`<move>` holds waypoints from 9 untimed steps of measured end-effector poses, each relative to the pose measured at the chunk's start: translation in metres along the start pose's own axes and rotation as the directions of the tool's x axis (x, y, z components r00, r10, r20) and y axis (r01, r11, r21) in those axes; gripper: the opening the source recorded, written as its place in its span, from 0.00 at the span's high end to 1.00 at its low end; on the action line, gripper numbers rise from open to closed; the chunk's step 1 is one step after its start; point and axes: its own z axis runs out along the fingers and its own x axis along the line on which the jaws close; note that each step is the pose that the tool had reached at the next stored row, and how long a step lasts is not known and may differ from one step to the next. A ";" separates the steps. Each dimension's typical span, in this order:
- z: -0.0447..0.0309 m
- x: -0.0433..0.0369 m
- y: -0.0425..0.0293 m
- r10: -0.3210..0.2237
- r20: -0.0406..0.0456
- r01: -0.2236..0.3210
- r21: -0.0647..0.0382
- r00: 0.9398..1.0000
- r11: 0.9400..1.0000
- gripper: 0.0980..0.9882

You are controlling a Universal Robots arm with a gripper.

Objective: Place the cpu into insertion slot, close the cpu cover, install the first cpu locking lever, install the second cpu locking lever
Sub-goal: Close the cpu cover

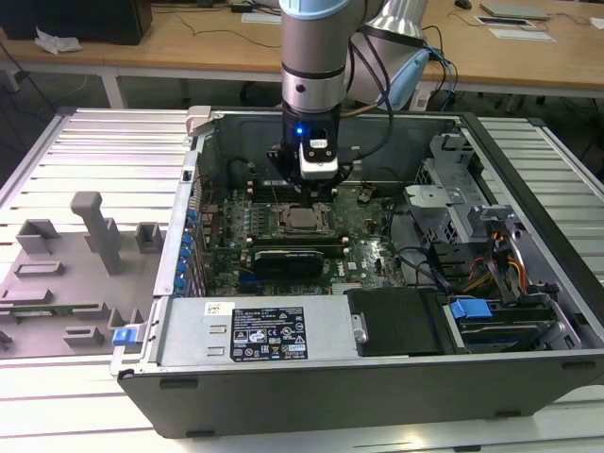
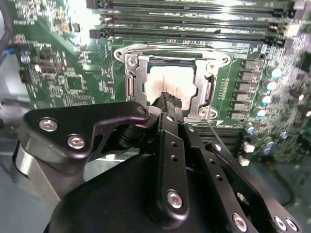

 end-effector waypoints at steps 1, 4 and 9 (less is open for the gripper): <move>0.0001 0.0000 0.0000 -0.021 0.000 0.021 -0.001 1.000 1.000 0.99; 0.0004 0.0000 0.0000 -0.085 -0.002 0.085 -0.003 0.996 0.996 0.99; 0.0014 0.0001 -0.0001 -0.227 -0.004 0.227 -0.009 0.974 0.974 0.99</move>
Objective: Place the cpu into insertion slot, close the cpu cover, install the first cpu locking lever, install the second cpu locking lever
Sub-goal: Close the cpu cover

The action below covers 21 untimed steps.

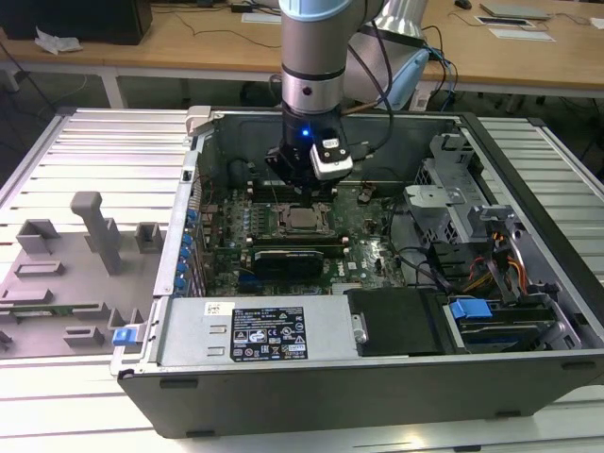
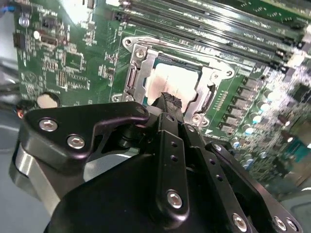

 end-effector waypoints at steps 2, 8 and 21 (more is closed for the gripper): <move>0.0008 0.0000 0.0000 -0.080 -0.002 0.080 -0.003 0.997 0.997 0.99; 0.0018 0.0003 -0.0003 -0.183 -0.009 0.183 0.001 0.983 0.983 0.99; 0.0050 0.0028 -0.0161 -0.254 -0.012 0.254 -0.002 0.967 0.967 0.99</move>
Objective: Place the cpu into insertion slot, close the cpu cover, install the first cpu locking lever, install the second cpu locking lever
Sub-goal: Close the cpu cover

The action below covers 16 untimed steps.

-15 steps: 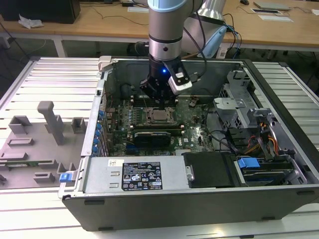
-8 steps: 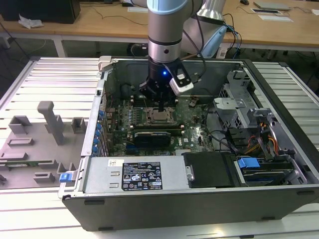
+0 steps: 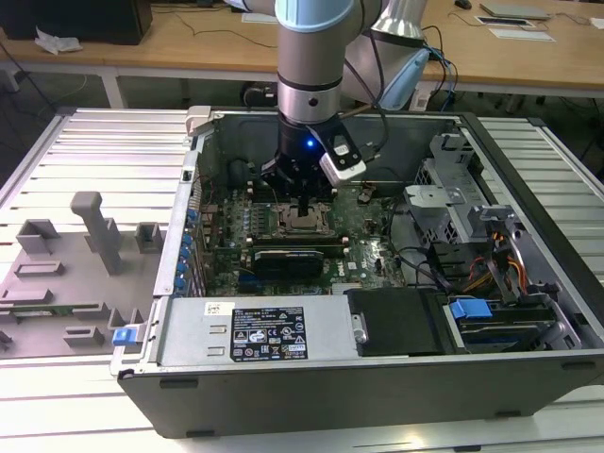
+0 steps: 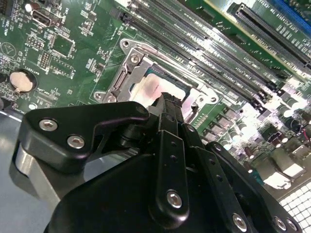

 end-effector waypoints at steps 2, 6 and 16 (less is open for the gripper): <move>0.0002 0.0001 -0.0001 -0.002 0.000 0.002 0.000 1.000 1.000 0.99; 0.0010 0.0030 -0.0001 -0.005 0.000 0.005 0.000 1.000 1.000 0.99; 0.0010 0.0181 0.0004 -0.025 0.000 0.025 -0.001 1.000 1.000 0.99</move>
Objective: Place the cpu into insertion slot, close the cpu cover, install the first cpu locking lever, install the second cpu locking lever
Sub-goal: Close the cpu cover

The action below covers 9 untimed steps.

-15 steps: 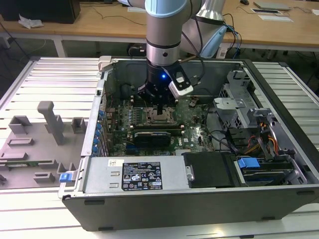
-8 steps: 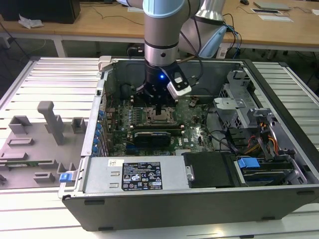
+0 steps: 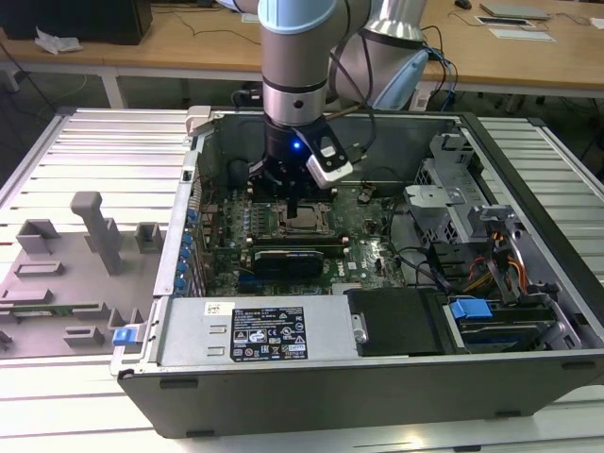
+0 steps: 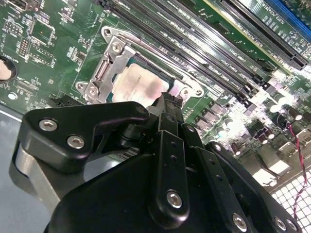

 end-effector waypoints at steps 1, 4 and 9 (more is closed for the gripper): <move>0.0000 0.0009 0.0001 -0.001 0.000 0.001 0.000 1.000 1.000 0.99; 0.0001 0.0045 0.0003 -0.007 0.000 0.007 0.000 1.000 1.000 0.99; 0.0061 0.0056 -0.0016 -0.037 0.000 0.037 -0.004 0.999 0.999 0.99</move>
